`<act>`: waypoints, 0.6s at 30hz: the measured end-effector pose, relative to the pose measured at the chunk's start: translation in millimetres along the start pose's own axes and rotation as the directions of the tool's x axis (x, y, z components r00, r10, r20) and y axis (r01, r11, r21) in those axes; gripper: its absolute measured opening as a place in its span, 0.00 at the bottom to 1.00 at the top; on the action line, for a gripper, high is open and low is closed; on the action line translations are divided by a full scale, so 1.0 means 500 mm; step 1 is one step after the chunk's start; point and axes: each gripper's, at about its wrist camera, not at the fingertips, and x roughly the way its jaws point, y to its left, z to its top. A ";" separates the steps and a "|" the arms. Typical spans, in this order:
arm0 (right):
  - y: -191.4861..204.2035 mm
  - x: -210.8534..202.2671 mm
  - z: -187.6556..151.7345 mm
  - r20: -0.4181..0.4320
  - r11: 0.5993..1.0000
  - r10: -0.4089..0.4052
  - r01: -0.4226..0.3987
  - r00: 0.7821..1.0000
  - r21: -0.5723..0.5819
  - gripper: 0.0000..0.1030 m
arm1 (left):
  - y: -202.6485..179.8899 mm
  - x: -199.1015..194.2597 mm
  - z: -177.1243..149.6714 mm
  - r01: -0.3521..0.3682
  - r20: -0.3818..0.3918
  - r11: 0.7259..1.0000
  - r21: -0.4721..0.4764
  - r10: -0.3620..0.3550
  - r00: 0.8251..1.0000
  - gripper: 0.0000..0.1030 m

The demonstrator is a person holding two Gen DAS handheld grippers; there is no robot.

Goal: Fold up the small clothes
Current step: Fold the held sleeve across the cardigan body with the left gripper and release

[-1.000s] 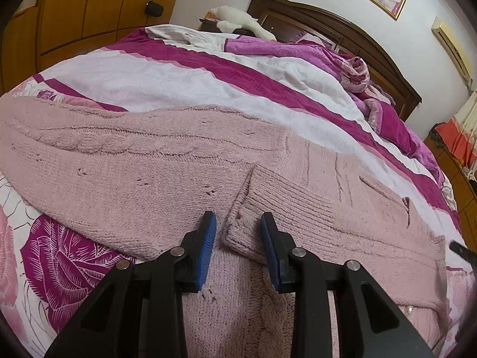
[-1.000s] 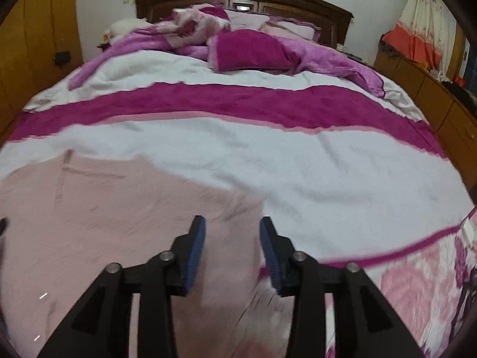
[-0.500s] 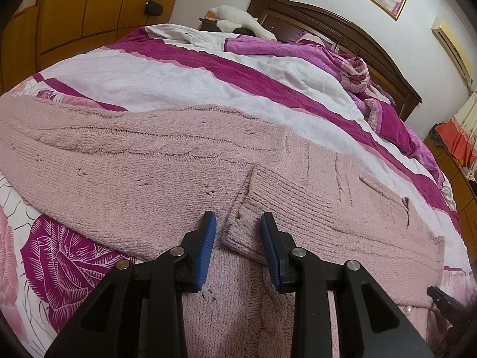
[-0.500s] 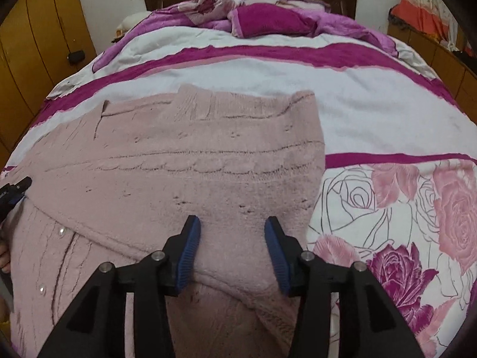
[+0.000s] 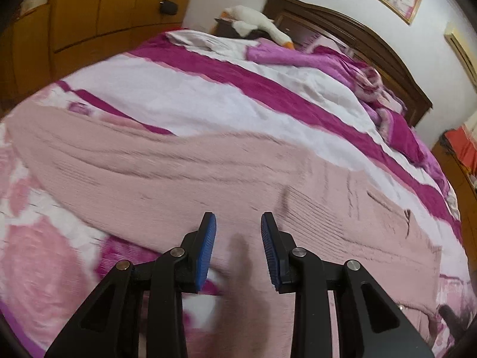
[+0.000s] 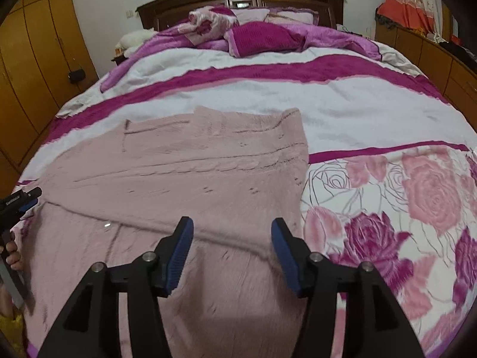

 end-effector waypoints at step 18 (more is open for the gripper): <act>0.057 -0.088 -0.086 0.032 0.996 0.045 -0.047 0.998 0.072 0.61 | 0.335 -0.038 0.024 -0.149 -0.050 0.949 -0.279 0.140 0.989 0.21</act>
